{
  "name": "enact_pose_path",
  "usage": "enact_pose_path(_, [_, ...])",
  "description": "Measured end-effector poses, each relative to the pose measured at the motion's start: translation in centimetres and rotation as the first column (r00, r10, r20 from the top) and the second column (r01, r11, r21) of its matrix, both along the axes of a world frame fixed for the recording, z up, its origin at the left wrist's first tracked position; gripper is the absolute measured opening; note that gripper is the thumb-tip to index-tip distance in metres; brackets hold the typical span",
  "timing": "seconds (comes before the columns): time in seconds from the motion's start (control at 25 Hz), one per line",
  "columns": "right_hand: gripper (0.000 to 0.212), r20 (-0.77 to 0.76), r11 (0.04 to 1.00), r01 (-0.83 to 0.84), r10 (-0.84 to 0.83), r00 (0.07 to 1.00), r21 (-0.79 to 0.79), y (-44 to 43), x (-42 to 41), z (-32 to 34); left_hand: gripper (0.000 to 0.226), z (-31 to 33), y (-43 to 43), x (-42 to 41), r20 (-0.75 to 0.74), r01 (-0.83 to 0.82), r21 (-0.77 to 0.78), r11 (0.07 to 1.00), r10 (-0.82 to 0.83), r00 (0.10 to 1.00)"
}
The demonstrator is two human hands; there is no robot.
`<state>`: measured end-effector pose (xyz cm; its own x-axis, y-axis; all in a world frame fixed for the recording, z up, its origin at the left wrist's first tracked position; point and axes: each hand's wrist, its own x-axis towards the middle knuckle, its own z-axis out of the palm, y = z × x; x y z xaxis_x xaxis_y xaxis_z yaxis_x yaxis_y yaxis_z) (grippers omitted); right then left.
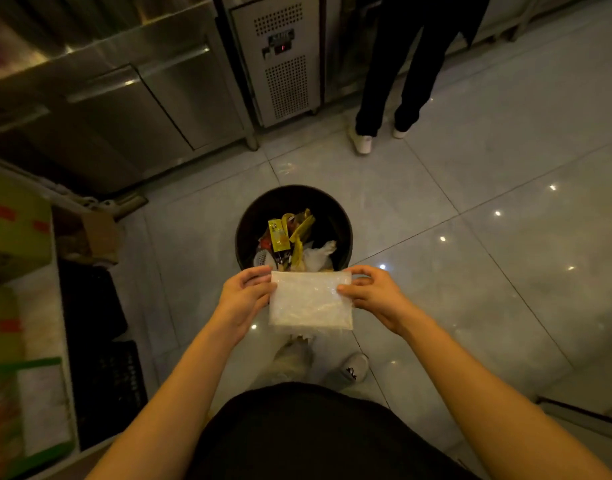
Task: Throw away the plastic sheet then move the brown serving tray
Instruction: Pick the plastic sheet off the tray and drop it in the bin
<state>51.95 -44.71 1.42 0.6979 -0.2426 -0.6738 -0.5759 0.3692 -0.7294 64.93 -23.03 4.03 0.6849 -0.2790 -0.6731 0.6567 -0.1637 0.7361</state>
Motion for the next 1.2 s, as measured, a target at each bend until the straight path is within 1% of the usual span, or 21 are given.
enact_pose_path(0.08, [0.037,-0.002,0.999,0.016,-0.016,1.0,-0.051,0.1,2.0,-0.5,0.026,-0.9,0.1,1.0,-0.029,-0.012,0.03,0.999,0.013,0.999])
enact_pose_path(0.2, [0.037,-0.015,0.991,0.052,-0.055,0.998,-0.126,0.2,4.8,-1.1,0.023,-2.3,0.1,2.6,-0.081,0.038,0.088,0.995,-0.031,0.996])
enact_pose_path(0.32, [0.036,-0.067,0.978,0.06,-0.074,0.995,-0.201,0.7,8.1,-2.1,0.02,-4.4,-0.1,5.4,-0.067,0.067,0.124,0.99,-0.06,0.996])
enact_pose_path(0.44, [0.036,-0.162,0.955,0.003,-0.054,0.985,-0.298,1.2,11.5,-3.8,0.023,-7.1,-1.0,8.2,-0.01,0.101,0.24,0.966,-0.102,0.995])
enact_pose_path(0.56, [0.04,-0.268,0.916,-0.089,-0.02,0.963,-0.39,1.5,14.1,-5.9,0.031,-9.5,-1.7,10.0,0.016,0.203,0.378,0.903,-0.226,0.974])
enact_pose_path(0.64, [0.044,-0.325,0.89,-0.159,0.012,0.946,-0.428,1.6,15.7,-7.3,0.031,-11.0,-1.9,11.2,0.013,0.251,0.431,0.867,-0.283,0.959])
enact_pose_path(0.76, [0.047,-0.367,0.869,-0.219,0.047,0.929,-0.443,1.8,17.3,-8.8,0.032,-12.6,-1.8,12.4,0.007,0.299,0.458,0.837,-0.339,0.941])
enact_pose_path(0.92, [0.048,-0.399,0.856,-0.257,0.065,0.915,-0.448,1.9,18.5,-10.1,0.037,-13.9,-1.4,13.3,-0.014,0.331,0.446,0.832,-0.364,0.931])
enact_pose_path(1.08, [0.05,-0.407,0.848,-0.272,0.074,0.91,-0.455,1.9,18.7,-10.8,0.048,-14.6,-1.5,13.7,-0.006,0.37,0.4,0.838,-0.401,0.916])
enact_pose_path(1.16, [0.053,-0.413,0.845,-0.27,0.064,0.909,-0.462,1.9,18.8,-11.0,0.055,-14.8,-1.8,13.9,0.008,0.404,0.414,0.816,-0.447,0.894])
enact_pose_path(1.2, [0.055,-0.413,0.843,-0.266,0.058,0.909,-0.467,1.9,18.7,-11.0,0.061,-14.8,-1.9,14.0,0.021,0.434,0.434,0.789,-0.49,0.871])
